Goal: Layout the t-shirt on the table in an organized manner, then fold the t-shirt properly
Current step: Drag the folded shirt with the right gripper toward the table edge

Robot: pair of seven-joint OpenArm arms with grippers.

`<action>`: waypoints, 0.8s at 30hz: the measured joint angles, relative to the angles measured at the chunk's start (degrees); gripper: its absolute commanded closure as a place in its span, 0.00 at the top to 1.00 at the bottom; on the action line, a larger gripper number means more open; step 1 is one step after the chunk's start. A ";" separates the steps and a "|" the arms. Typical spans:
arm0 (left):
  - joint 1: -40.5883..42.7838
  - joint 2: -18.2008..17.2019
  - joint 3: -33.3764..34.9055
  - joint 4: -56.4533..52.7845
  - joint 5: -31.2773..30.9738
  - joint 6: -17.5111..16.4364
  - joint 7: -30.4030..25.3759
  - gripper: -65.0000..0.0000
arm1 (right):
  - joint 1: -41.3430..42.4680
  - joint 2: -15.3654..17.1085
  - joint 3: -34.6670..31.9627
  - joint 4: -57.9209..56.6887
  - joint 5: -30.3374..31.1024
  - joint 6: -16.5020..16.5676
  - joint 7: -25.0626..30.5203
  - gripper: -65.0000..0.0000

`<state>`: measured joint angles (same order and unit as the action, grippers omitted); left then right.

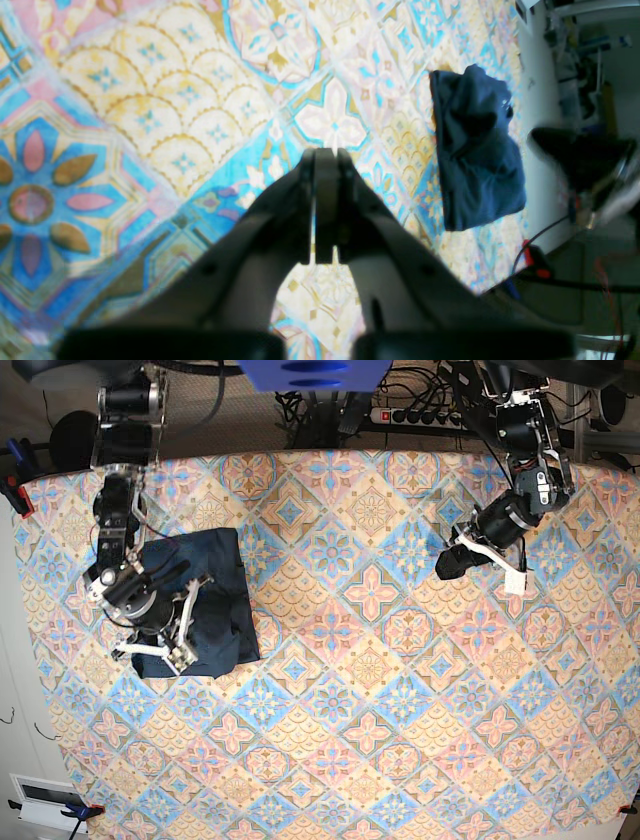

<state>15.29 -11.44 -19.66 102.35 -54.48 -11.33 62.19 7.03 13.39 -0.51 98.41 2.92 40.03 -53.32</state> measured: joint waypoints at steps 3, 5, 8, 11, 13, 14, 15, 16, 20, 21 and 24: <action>0.11 0.00 0.00 0.00 0.04 -0.02 0.04 0.00 | 4.26 -0.22 0.15 -5.33 0.50 -0.17 1.77 0.00; -0.07 0.00 0.00 0.00 0.02 0.00 -0.04 0.00 | 5.05 -0.52 0.15 -9.20 0.90 0.11 2.03 0.00; -0.02 0.02 0.02 0.00 0.00 0.00 -0.04 0.00 | 4.76 -0.50 0.07 -14.95 0.11 -0.02 3.78 0.00; -0.02 0.02 0.00 0.00 0.02 0.00 -0.04 0.00 | 4.96 -1.05 0.07 -19.02 0.07 0.00 6.56 0.00; -0.07 0.02 0.00 0.00 -0.02 0.00 -0.04 0.00 | 5.18 -3.06 0.17 -22.25 -0.33 -0.44 8.07 0.00; -0.04 0.02 0.00 0.00 0.02 0.00 -0.07 0.00 | 5.18 -4.09 0.15 -23.89 -0.55 -0.42 9.11 0.00; -0.02 0.02 0.00 0.00 0.02 0.00 -0.04 0.00 | 5.14 -4.96 0.13 -25.59 0.17 -0.24 10.36 0.00; 0.02 0.04 0.00 0.00 0.02 0.00 -0.04 0.00 | 5.01 -5.79 -0.09 -26.77 0.09 -0.22 10.80 0.00; -0.04 0.02 0.00 0.00 0.02 0.00 -0.04 0.00 | 5.35 -7.45 0.07 -30.27 0.28 -0.20 14.71 0.00; -0.02 0.04 0.00 0.00 0.00 0.00 -0.04 0.00 | 5.55 -7.45 0.09 -31.36 0.37 -0.20 15.96 0.00; -0.04 0.02 0.00 0.00 0.00 0.00 -0.07 0.00 | 5.40 -7.45 0.15 -32.74 0.92 -0.22 18.62 0.00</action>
<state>15.25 -11.42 -19.66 102.35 -54.48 -11.33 62.13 12.43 5.93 -0.36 65.67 3.84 39.81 -34.70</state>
